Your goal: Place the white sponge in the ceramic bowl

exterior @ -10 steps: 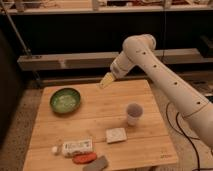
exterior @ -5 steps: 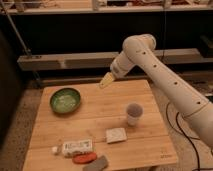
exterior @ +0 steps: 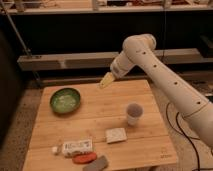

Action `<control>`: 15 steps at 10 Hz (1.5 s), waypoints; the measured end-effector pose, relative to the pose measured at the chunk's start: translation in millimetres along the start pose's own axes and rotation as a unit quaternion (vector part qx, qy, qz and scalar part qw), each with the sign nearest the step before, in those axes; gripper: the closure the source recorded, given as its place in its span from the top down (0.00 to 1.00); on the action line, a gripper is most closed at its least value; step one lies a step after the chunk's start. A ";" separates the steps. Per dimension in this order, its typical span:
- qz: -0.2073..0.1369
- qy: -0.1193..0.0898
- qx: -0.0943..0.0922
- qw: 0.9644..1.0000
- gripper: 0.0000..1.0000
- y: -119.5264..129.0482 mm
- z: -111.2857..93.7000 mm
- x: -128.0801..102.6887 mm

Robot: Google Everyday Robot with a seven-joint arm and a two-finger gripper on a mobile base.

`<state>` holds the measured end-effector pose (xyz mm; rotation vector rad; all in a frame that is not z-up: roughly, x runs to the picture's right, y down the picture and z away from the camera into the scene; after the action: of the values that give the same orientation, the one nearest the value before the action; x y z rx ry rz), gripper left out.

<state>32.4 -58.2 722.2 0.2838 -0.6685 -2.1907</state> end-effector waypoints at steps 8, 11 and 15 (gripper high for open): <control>-0.021 -0.002 0.003 1.000 0.80 -22.0 3.0 -18.7; -0.032 0.000 0.003 0.999 0.80 -33.7 10.7 -27.8; -0.047 0.002 -0.007 0.999 0.80 -63.4 10.5 -54.4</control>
<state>22.5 20.9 695.0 0.3176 -0.6481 -2.2835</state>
